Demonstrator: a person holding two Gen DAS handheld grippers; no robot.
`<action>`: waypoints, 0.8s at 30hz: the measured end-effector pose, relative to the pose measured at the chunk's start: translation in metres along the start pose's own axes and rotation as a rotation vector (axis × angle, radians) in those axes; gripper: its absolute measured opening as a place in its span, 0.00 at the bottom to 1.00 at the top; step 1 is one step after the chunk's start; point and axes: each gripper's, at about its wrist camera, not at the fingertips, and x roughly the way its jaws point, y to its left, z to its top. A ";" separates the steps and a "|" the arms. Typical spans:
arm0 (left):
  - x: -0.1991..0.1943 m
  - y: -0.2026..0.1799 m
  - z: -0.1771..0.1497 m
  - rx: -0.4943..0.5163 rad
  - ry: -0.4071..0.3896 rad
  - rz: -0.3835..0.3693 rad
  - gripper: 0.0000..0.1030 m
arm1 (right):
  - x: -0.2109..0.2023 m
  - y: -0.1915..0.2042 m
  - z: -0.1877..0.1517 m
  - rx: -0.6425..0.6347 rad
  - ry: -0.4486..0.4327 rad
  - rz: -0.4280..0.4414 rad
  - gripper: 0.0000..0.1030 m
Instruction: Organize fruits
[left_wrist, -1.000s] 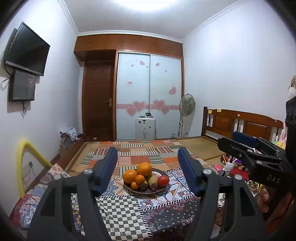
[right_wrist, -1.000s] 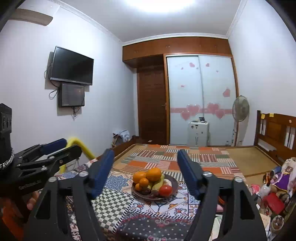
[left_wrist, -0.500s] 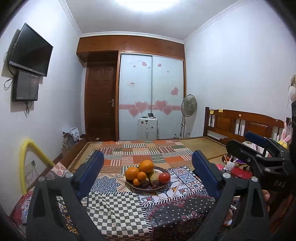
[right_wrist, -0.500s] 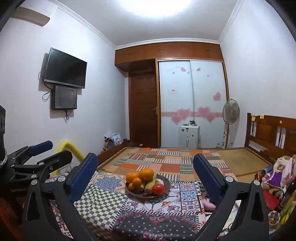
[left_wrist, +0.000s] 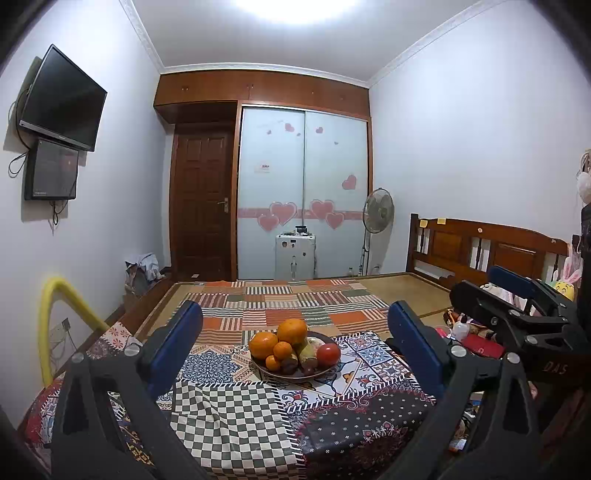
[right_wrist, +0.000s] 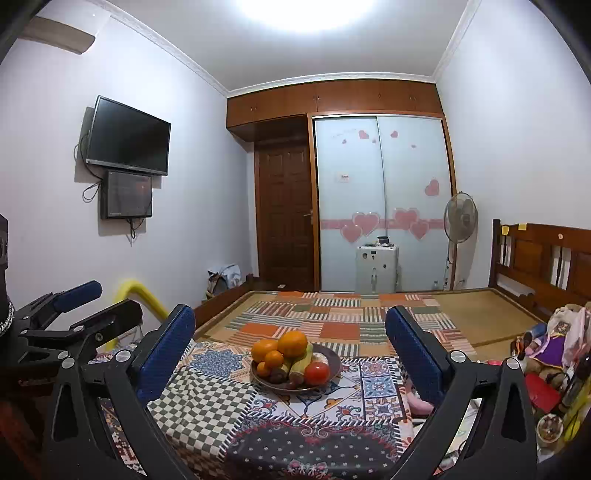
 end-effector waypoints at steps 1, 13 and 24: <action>0.000 0.000 0.000 -0.001 0.000 -0.001 0.99 | 0.000 0.000 0.000 0.000 0.000 0.000 1.00; -0.002 -0.001 -0.001 -0.001 -0.004 -0.007 1.00 | -0.001 0.001 0.003 0.005 -0.002 -0.001 1.00; -0.001 0.000 0.000 -0.003 0.001 -0.011 1.00 | -0.004 0.002 0.004 0.005 -0.007 -0.001 1.00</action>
